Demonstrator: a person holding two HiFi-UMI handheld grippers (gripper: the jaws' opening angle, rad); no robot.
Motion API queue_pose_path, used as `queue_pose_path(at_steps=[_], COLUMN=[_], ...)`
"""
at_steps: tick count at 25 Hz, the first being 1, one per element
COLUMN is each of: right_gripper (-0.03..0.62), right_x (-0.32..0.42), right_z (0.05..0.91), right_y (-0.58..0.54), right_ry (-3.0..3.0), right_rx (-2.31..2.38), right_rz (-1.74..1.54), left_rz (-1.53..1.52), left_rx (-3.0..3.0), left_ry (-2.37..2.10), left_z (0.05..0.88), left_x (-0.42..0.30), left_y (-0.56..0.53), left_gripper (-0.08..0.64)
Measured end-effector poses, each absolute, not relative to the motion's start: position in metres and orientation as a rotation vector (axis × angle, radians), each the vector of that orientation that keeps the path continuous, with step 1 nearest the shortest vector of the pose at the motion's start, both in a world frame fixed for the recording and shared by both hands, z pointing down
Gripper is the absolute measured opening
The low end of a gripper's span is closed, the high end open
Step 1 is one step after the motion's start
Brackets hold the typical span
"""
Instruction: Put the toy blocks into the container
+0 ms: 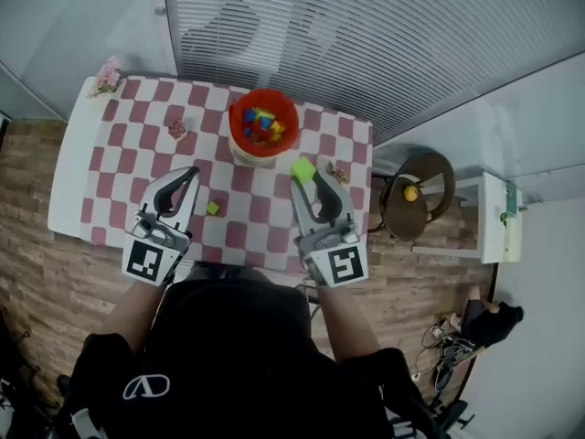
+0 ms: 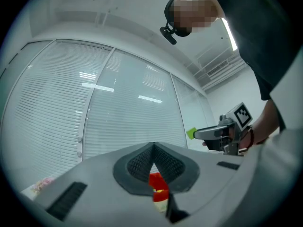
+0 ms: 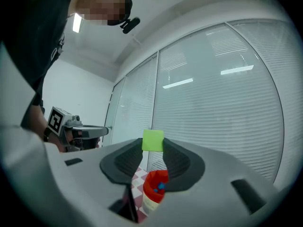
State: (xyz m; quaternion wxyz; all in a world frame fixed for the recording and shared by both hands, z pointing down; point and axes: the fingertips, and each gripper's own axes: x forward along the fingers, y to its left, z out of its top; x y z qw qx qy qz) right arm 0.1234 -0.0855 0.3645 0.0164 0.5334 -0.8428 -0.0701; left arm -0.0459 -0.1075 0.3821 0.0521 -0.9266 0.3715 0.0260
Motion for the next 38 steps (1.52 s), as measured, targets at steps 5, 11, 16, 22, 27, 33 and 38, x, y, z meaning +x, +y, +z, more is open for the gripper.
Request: queue_pose_path(at_steps=[5,11,16,22,27,33,38], right_gripper=[0.138,0.138,0.138,0.138,0.142,0.199,0.189], right_x=[0.129,0.137,0.138,0.130,0.129,0.131,0.112], right_z=[0.367,0.395,0.439,0.505,0.542,0.551,0.524], right_y=[-0.100,-0.152,-0.213,-0.261,-0.275,-0.275,-0.265], right_ry=[-2.621,-2.542,-2.451,-2.308,-2.225,-2.213,-2.276], right_rx=[1.680,1.663,1.594,1.460,1.380,1.354,1.321], right_rz=[-0.191,-0.075,0.011,0.161,0.254,0.280,0.142], left_rz=[0.074,0.073,0.084,0.083,0.080,0.067,0.063], left_rx=[-2.818,-2.821,-2.821,-2.818,-2.817,-2.826,-2.823], left_ry=[1.119,1.108,1.100,1.109,1.133,1.147,1.152], left_z=[0.382,0.380,0.378,0.379,0.381,0.385,0.387], left_x=[-0.042,-0.037,-0.034,-0.036,-0.041,-0.044,-0.046], left_y=[-0.108,-0.107,-0.104,-0.101,-0.101,-0.100,-0.103], left_gripper=[0.006,0.006,0.005,0.006,0.005,0.006,0.006])
